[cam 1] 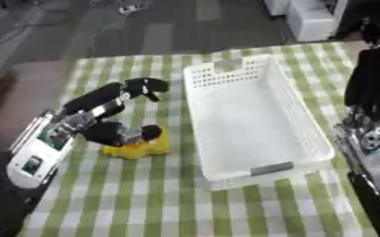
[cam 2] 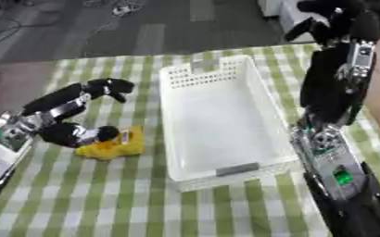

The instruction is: Pick up objects on the table and place them in the box.

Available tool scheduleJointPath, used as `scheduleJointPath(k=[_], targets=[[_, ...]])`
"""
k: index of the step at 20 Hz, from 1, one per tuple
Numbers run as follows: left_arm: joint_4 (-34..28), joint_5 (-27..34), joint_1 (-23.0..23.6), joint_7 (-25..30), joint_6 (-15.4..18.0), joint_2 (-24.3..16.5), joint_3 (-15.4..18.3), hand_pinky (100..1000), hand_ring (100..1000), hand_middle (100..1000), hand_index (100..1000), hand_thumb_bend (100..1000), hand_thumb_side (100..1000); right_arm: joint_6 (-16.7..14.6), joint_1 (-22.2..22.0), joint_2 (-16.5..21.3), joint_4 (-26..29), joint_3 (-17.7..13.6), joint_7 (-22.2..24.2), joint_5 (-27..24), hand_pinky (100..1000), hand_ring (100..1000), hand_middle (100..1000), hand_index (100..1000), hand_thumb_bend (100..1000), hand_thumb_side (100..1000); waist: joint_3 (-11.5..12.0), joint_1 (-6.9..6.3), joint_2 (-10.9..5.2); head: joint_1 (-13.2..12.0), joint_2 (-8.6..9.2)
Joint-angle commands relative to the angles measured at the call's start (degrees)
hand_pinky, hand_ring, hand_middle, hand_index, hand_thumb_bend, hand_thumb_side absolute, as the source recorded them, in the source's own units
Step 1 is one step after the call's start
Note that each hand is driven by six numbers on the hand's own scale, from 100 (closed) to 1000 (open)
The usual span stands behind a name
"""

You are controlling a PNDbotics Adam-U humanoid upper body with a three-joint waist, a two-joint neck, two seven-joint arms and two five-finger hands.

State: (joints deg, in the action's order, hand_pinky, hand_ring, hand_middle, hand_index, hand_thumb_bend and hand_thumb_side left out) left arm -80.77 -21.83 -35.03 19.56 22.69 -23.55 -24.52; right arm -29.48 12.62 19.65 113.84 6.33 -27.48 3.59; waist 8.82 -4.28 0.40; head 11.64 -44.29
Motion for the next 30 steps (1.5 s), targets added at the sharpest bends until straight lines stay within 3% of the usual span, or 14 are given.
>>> scheduleJointPath(k=[1,4,11,21,30], targets=[[-0.3,-1.1,-0.6,0.1,0.6,0.0,-0.1,956,795,920,955,465,925,0.0,1.5,0.4,0.8,-0.2,0.1,-0.2,368,617,638,737,100,933,-0.1,0.07,-0.37,2.6,0.17],[0.1,-1.7,-0.4,0.2,0.9,0.4,-0.3,956,796,920,955,468,926,-0.1,1.6,0.4,0.8,-0.2,0.2,-0.3,368,617,638,737,100,933,-0.1,0.03,-0.31,3.1,0.17],[0.9,-3.2,0.0,0.3,1.6,0.6,-0.4,957,803,920,951,463,930,-0.1,1.6,0.5,0.8,-0.2,0.2,-0.4,368,617,638,737,100,932,-0.1,0.0,-0.34,0.7,0.17],[0.7,-7.9,0.8,-2.3,0.8,0.9,-0.1,954,806,915,936,471,939,-0.1,1.4,0.6,0.8,-0.3,0.2,-0.3,368,617,637,737,100,932,0.1,0.04,-0.42,-0.9,0.17],[5.0,-10.2,1.4,-3.0,1.2,1.8,0.4,961,807,915,943,473,951,0.0,1.4,0.6,0.8,-0.3,0.1,-0.2,368,617,638,737,100,933,0.1,0.07,-0.41,-1.0,0.17]])
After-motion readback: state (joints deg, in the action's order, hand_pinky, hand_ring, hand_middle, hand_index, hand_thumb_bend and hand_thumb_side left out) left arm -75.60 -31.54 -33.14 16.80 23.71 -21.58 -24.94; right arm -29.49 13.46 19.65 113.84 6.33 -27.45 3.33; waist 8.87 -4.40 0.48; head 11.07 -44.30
